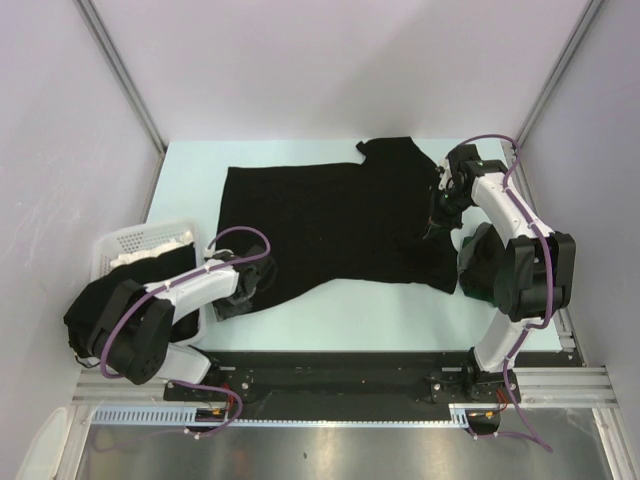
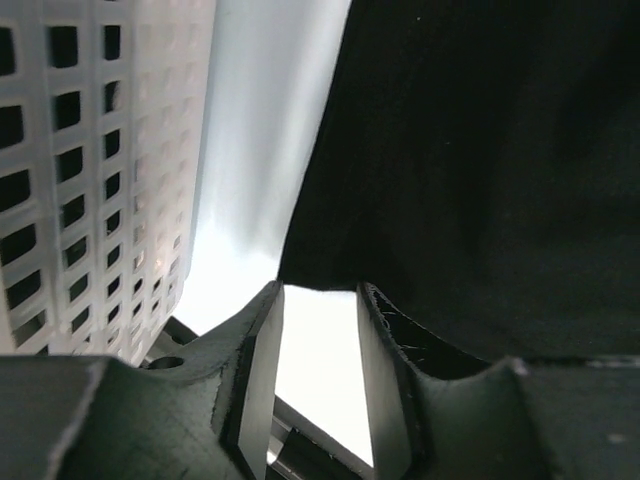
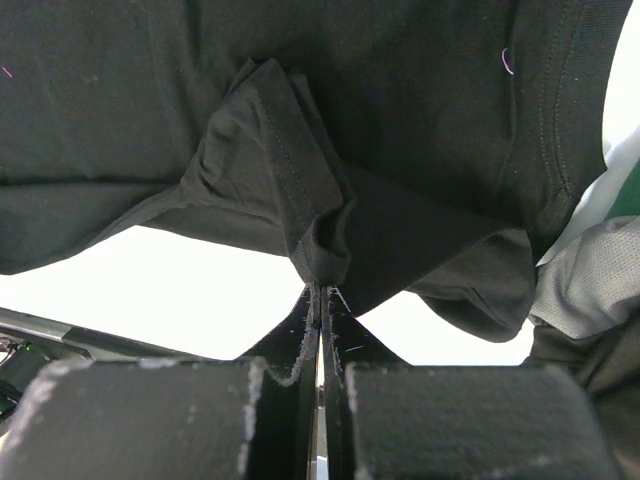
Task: Fold and stack the t-shirts
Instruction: Grap the side of the flattened tshirt closest away from the robot with both arms, then fold the flattened tshirt in 1/3 of the way
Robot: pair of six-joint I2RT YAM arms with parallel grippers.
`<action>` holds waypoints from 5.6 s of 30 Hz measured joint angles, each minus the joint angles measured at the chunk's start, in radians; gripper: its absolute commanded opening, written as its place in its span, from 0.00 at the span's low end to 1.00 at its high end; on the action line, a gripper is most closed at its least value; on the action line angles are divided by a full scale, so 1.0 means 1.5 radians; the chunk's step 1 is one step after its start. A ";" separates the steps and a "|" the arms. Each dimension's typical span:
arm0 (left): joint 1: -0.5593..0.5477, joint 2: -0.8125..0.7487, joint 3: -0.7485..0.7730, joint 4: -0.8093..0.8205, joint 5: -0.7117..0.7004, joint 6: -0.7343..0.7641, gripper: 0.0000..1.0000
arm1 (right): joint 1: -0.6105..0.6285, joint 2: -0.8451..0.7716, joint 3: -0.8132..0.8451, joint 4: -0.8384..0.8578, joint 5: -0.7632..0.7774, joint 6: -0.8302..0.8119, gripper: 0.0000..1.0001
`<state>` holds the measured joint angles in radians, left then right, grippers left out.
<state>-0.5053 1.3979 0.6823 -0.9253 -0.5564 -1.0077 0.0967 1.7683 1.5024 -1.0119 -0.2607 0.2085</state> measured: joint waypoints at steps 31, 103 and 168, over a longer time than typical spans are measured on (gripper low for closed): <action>0.003 -0.013 -0.006 -0.016 -0.022 0.017 0.73 | -0.001 0.000 0.000 -0.001 -0.006 0.000 0.00; 0.019 -0.028 -0.024 0.164 0.049 0.024 0.00 | -0.003 0.000 0.000 -0.003 -0.015 0.000 0.00; 0.145 0.024 0.250 -0.003 -0.052 0.202 0.00 | -0.046 0.075 0.152 -0.038 0.209 -0.002 0.00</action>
<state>-0.2874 1.4334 1.0569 -0.9295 -0.6342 -0.7052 0.0284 1.8805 1.7298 -1.0687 0.0528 0.2054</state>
